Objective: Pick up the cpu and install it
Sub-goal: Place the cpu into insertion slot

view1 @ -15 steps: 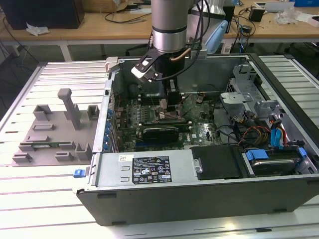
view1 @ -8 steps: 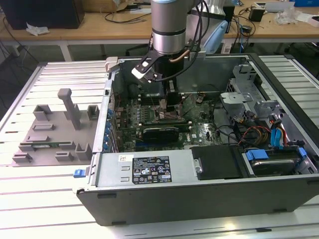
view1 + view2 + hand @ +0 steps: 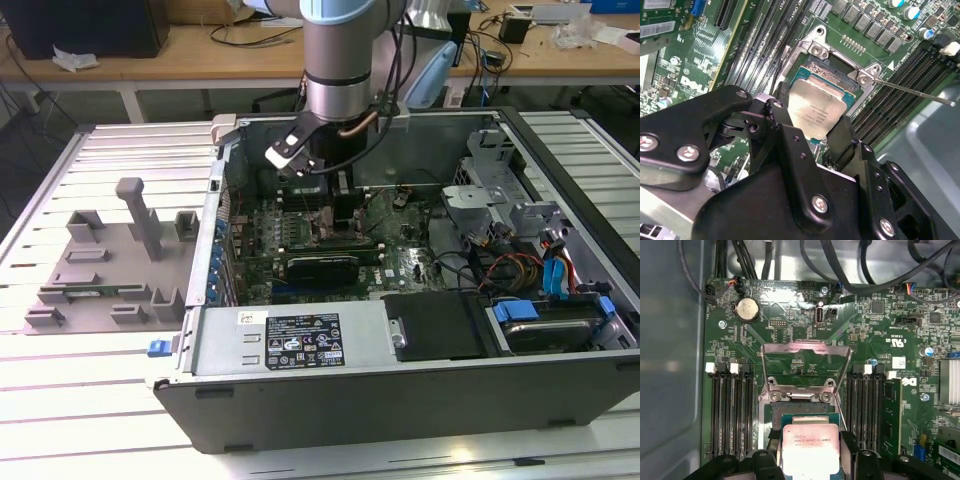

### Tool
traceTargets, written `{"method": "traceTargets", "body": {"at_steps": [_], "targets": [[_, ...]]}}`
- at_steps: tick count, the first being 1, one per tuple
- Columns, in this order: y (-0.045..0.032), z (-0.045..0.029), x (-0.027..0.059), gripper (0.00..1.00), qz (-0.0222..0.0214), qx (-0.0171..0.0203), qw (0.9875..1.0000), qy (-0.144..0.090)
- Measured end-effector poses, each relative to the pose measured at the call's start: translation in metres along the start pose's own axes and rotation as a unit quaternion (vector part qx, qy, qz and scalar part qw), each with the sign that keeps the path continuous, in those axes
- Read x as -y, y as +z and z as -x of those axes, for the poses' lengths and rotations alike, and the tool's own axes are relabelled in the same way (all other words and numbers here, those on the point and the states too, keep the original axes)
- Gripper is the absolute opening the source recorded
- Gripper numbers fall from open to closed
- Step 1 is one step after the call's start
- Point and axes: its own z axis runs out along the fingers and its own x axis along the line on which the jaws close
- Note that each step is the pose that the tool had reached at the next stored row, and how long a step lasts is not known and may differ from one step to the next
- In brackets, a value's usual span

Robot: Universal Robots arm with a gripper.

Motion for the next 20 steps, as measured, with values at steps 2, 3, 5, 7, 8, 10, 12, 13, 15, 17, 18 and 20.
{"method": "traceTargets", "body": {"at_steps": [2, 3, 5, 7, 8, 10, 12, 13, 15, 17, 18, 20], "targets": [[0.0026, -0.0001, 0.0001, 0.55, -0.0001, 0.0002, 1.0000, 0.001], [0.0037, -0.0001, 0.0002, 0.55, -0.0001, 0.0003, 1.0000, 0.001], [0.0054, -0.0003, 0.0002, 0.55, -0.0001, 0.0004, 1.0000, 0.002], [0.0055, -0.0003, 0.0002, 0.55, -0.0002, 0.0005, 1.0000, 0.002], [0.0055, -0.0003, 0.0002, 0.55, -0.0002, 0.0005, 1.0000, 0.002], [0.0060, -0.0018, 0.0002, 0.55, -0.0001, 0.0004, 1.0000, 0.002], [0.0071, -0.0035, 0.0002, 0.55, 0.0000, 0.0003, 1.0000, 0.002], [0.0080, -0.0036, 0.0002, 0.55, -0.0001, 0.0004, 1.0000, 0.002], [0.0103, -0.0037, 0.0003, 0.55, -0.0001, 0.0004, 1.0000, 0.002], [0.0123, -0.0038, 0.0004, 0.55, -0.0001, 0.0004, 1.0000, 0.002], [0.0137, -0.0038, 0.0004, 0.55, -0.0002, 0.0005, 1.0000, 0.003], [0.0163, -0.0041, 0.0005, 0.55, -0.0002, 0.0005, 1.0000, 0.004]]}}
